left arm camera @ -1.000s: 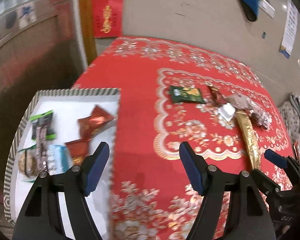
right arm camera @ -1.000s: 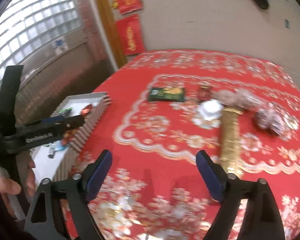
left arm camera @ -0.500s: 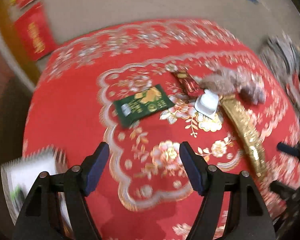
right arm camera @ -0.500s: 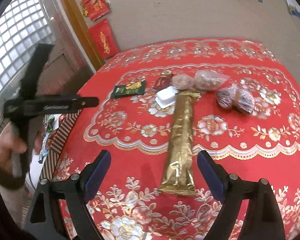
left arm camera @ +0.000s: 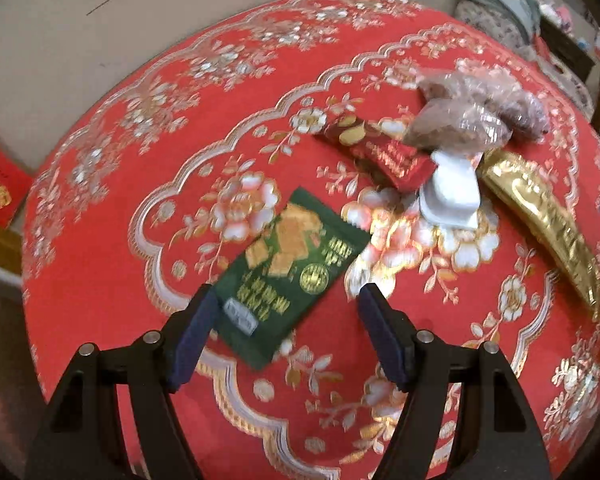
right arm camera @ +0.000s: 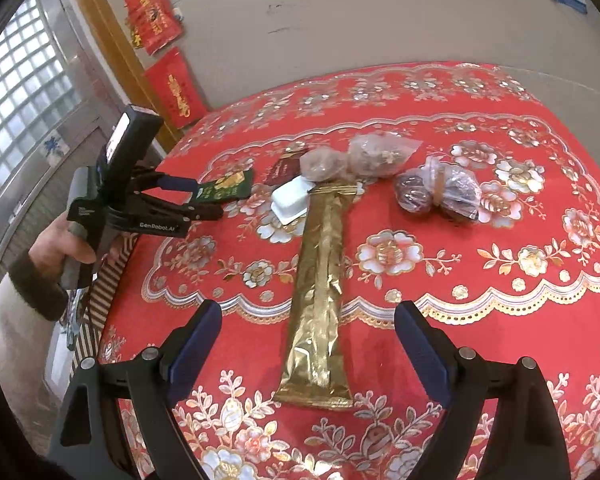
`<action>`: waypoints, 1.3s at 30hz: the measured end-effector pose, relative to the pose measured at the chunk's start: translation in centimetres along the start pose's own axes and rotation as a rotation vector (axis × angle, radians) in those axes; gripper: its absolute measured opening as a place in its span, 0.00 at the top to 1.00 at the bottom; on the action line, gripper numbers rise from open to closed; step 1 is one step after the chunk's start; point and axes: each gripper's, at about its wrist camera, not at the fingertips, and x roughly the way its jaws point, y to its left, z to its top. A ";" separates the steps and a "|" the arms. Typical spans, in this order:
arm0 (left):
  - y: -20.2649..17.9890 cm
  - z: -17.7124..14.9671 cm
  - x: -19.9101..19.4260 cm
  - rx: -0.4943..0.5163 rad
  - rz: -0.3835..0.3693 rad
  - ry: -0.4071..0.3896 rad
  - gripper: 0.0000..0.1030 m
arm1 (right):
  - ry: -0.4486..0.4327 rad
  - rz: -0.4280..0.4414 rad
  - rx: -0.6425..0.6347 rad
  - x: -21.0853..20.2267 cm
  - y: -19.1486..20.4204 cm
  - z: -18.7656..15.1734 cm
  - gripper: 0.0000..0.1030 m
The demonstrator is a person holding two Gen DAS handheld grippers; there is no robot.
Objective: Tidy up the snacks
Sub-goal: 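Move both tools back toward the green packet and gold foil bar, then grasp the green cracker packet with left tool while right grasps gold foil bar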
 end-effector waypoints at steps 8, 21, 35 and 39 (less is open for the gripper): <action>0.3 0.4 0.7 0.019 -0.037 -0.026 0.25 | 0.009 -0.007 -0.010 0.9 0.6 0.7 0.13; -2.6 -0.7 -1.5 -0.126 -0.062 -0.043 0.33 | -0.003 0.015 0.003 1.5 0.8 0.9 0.13; -1.4 1.2 0.5 -0.402 -0.011 0.004 0.31 | 0.002 -0.014 0.003 1.6 0.0 1.4 0.13; -1.8 1.7 0.6 -0.428 0.016 0.010 0.31 | 0.033 -0.066 -0.041 3.3 1.0 2.0 0.13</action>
